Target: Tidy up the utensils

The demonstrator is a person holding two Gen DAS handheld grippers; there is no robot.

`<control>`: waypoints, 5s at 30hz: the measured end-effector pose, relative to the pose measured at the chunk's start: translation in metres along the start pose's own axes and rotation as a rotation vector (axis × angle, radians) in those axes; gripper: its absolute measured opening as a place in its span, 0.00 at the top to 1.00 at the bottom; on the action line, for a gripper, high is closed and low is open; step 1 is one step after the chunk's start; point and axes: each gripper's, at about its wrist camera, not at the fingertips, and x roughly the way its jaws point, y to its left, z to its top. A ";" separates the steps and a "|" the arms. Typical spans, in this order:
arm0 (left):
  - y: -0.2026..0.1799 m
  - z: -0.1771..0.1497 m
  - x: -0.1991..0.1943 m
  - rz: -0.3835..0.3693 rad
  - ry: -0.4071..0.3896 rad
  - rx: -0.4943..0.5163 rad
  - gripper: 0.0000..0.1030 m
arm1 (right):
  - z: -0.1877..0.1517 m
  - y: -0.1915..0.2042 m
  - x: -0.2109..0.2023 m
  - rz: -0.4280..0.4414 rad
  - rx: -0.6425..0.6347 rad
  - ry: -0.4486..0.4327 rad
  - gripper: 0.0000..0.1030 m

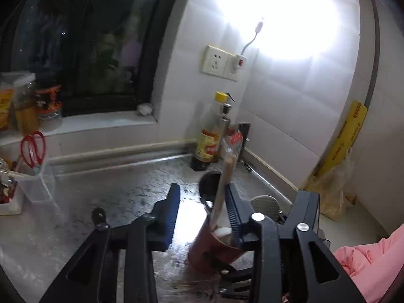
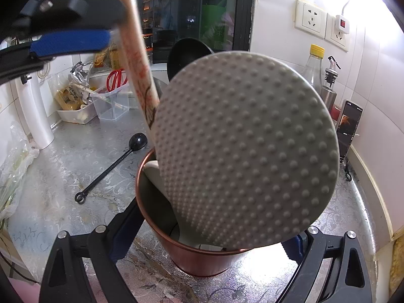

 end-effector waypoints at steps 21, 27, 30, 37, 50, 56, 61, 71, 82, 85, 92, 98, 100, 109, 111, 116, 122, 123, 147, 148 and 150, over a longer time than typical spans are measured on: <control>0.014 0.024 -0.025 -0.024 -0.108 -0.058 0.54 | 0.001 0.000 -0.001 -0.004 -0.003 0.003 0.06; -0.012 0.025 -0.011 -0.096 -0.073 0.028 0.54 | 0.002 0.002 0.000 -0.005 -0.003 0.004 0.06; -0.015 0.023 -0.008 -0.103 -0.059 0.041 0.64 | 0.002 0.002 0.000 -0.005 -0.003 0.004 0.06; -0.017 0.020 -0.002 -0.107 -0.043 0.053 0.88 | 0.002 0.002 0.000 -0.005 -0.003 0.004 0.06; -0.007 0.001 0.036 -0.076 0.103 0.016 0.90 | 0.002 0.003 0.001 -0.001 -0.001 0.006 0.06; -0.004 -0.003 0.049 -0.061 0.140 0.003 0.90 | 0.002 0.003 0.000 -0.001 -0.001 0.007 0.06; -0.007 0.000 0.043 -0.055 0.142 0.026 0.89 | 0.003 0.003 0.000 -0.001 -0.001 0.008 0.06; 0.015 -0.006 0.022 0.012 0.123 0.033 0.54 | 0.003 0.003 0.001 0.000 -0.004 0.016 0.06; 0.082 -0.031 0.011 0.244 0.175 -0.091 0.37 | 0.002 0.003 0.003 0.002 -0.006 0.019 0.06; 0.100 -0.040 0.015 0.295 0.205 -0.144 0.32 | 0.002 0.003 0.003 0.001 -0.007 0.019 0.06; 0.137 -0.061 0.047 0.394 0.320 -0.245 0.28 | 0.003 0.004 0.003 0.001 -0.008 0.020 0.06; 0.152 -0.067 0.085 0.411 0.419 -0.241 0.17 | 0.002 0.003 0.002 0.001 -0.009 0.021 0.06; 0.158 -0.066 0.099 0.412 0.440 -0.252 0.17 | 0.001 0.003 0.002 0.002 -0.008 0.022 0.06; 0.168 -0.055 0.156 0.455 0.549 -0.242 0.17 | -0.001 0.005 0.002 -0.004 -0.013 0.023 0.06; 0.165 -0.053 0.166 0.469 0.567 -0.215 0.17 | -0.001 0.005 0.002 -0.003 -0.013 0.023 0.06; 0.164 -0.049 0.186 0.484 0.594 -0.194 0.20 | -0.001 0.005 0.002 -0.003 -0.013 0.023 0.06; 0.167 -0.045 0.205 0.486 0.636 -0.192 0.43 | 0.000 0.005 0.002 -0.003 -0.013 0.023 0.06; 0.168 -0.044 0.208 0.485 0.640 -0.194 0.43 | 0.000 0.005 0.002 -0.003 -0.012 0.023 0.06; 0.169 -0.040 0.140 0.398 0.402 -0.336 0.62 | -0.001 0.006 0.002 -0.003 -0.014 0.025 0.06; 0.167 -0.039 0.133 0.390 0.381 -0.336 0.62 | 0.000 0.006 0.002 -0.003 -0.014 0.025 0.06; 0.162 -0.035 0.114 0.378 0.330 -0.329 0.62 | 0.000 0.006 0.002 -0.003 -0.014 0.025 0.06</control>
